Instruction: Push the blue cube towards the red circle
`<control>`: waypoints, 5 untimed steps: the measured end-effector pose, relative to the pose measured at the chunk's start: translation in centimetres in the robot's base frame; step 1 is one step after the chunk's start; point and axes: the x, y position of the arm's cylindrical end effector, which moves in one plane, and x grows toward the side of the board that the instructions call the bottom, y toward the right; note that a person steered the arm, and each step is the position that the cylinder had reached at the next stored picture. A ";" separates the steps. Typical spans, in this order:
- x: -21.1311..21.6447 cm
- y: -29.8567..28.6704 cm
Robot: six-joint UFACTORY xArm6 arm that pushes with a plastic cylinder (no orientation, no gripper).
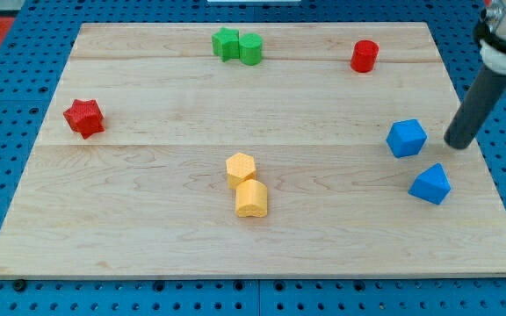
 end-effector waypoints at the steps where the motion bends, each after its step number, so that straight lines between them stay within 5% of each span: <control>1: 1.3 -5.1; 3: -1.2 0.0; 5: -2.5 -6.6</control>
